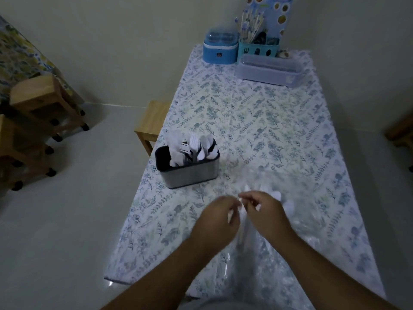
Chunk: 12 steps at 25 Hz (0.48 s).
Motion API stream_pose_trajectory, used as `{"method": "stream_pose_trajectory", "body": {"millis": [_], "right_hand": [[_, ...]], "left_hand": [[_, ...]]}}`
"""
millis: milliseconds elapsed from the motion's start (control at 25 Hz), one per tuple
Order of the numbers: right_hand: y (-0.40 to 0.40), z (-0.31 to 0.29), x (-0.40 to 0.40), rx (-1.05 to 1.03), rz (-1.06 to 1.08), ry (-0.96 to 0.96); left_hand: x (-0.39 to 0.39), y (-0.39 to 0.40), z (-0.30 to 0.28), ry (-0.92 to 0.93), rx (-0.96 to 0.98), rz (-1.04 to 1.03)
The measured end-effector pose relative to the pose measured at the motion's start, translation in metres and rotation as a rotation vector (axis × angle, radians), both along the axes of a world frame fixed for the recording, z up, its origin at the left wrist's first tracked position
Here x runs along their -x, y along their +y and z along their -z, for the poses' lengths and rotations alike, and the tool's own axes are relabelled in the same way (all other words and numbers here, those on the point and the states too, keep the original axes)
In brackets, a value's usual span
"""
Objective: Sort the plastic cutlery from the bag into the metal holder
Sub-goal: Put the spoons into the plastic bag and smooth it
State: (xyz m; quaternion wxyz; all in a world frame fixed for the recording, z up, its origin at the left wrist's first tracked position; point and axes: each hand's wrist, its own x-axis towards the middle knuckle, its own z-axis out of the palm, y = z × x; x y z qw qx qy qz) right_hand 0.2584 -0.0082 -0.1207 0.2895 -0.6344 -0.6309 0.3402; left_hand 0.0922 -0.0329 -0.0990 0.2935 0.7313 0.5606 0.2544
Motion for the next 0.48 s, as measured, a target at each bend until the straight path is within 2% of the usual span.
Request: {"method": "stream_pose_trajectory", "body": {"millis": [40,120,160,240,320,400,440,480], "right_hand": [[-0.019,0.012,-0.014,0.012,0.0,-0.06],[-0.058,0.033,-0.041,0.059,-0.008,-0.165],[-0.076,0.04,-0.051,0.071,-0.029,-0.21],[-0.103,0.05,-0.068,0.034,-0.096,-0.284],[-0.121,0.057,-0.079,0.014,-0.151,-0.32],[-0.128,0.064,-0.084,0.001,-0.211,-0.348],[-0.129,0.066,-0.086,-0.003,-0.239,-0.363],[-0.131,0.068,-0.087,-0.002,-0.259,-0.37]], "left_hand": [[-0.006,-0.018,0.019,0.036,0.029,0.176],[-0.009,-0.046,0.063,0.157,-0.031,0.507],[-0.007,-0.051,0.081,0.24,-0.086,0.588],[-0.006,-0.046,0.098,0.411,-0.181,0.556],[-0.014,-0.033,0.089,0.474,-0.146,0.356],[-0.027,-0.027,0.074,0.436,-0.079,0.164],[-0.029,-0.029,0.072,0.388,-0.092,0.17],[-0.027,-0.039,0.075,0.359,-0.149,0.273]]}}
